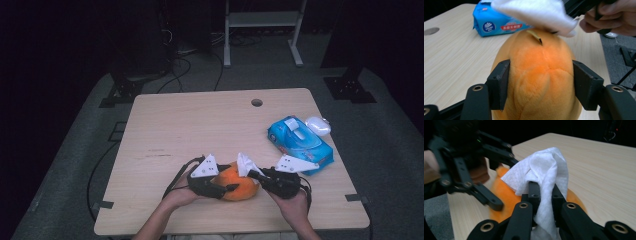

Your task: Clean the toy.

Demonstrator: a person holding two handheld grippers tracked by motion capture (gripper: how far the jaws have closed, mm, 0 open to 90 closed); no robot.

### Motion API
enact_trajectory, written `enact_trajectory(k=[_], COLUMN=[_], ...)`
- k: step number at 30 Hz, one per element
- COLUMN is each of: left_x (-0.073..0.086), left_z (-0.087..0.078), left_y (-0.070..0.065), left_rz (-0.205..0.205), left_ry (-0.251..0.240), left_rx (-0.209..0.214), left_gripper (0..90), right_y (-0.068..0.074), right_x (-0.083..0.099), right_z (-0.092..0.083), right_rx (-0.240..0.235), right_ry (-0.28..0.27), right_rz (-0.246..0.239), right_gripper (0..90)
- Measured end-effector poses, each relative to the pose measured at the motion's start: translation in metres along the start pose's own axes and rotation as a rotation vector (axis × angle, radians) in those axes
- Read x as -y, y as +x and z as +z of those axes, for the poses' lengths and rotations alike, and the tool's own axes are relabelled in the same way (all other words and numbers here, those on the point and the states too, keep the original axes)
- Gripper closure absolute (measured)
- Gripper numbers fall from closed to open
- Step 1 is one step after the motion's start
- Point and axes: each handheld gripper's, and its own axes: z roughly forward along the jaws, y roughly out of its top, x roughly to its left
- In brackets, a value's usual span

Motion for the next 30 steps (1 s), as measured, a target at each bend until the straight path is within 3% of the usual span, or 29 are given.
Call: enact_trajectory(k=[2,5,7,9,12,16,19,23,25,28,30], left_x=[0.002,0.007,0.012,0.017,0.017,0.009,0.007,0.003,0.000,-0.002,-0.003], left_z=[-0.001,-0.001,0.001,0.004,0.004,0.000,-0.002,-0.008,-0.011,-0.013,-0.013], left_y=[0.003,0.008,0.011,0.013,0.012,0.009,0.009,0.010,0.011,0.011,0.009], left_rz=[-0.014,-0.040,-0.039,-0.057,-0.039,-0.027,-0.027,-0.048,-0.048,-0.056,-0.052], left_ry=[-0.013,-0.044,-0.022,-0.014,-0.002,-0.010,-0.022,-0.061,-0.067,-0.067,-0.067], left_rx=[0.012,0.025,0.005,0.018,0.006,-0.024,-0.017,-0.022,-0.024,-0.014,-0.007], left_gripper=[34.8,20.2,15.4,14.0,26.3,39.5,42.6,43.6,43.9,44.3,44.4], right_y=[-0.011,-0.026,-0.037,-0.040,-0.029,-0.014,-0.010,-0.026,-0.029,-0.019,-0.007], right_x=[0.007,0.018,0.024,0.023,0.016,0.004,0.003,0.014,0.016,0.008,-0.002], right_z=[0.001,0.004,0.003,0.001,0.000,-0.006,-0.005,-0.001,0.001,-0.002,-0.006], right_rx=[0.017,0.071,0.092,0.083,0.071,0.013,0.008,0.022,0.035,0.012,-0.029], right_ry=[0.015,0.058,0.057,0.045,0.027,-0.032,-0.028,0.005,0.025,-0.010,-0.059], right_rz=[0.043,0.059,0.107,0.113,0.090,0.059,0.039,0.108,0.112,0.088,0.052], right_gripper=[83.3,83.3,83.3,83.3,83.3,83.3,83.3,83.3,83.3,83.3,83.3])
